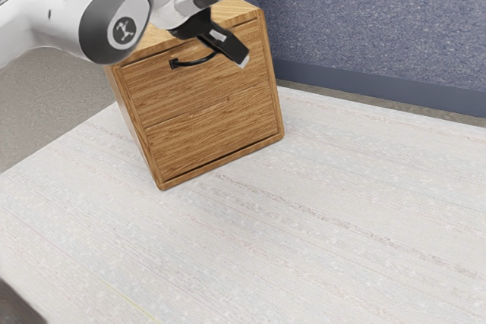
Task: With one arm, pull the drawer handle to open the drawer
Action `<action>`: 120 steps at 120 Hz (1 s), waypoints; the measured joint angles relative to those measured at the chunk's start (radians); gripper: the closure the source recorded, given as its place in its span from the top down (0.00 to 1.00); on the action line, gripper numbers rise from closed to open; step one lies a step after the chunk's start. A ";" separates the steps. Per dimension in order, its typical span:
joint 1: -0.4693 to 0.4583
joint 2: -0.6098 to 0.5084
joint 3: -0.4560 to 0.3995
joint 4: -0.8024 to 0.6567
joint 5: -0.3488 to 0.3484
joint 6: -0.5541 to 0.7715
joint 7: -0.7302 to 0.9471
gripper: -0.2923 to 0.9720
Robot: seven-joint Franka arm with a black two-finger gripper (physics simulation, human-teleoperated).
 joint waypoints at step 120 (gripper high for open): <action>0.060 0.209 0.043 0.163 0.026 0.089 -0.005 0.75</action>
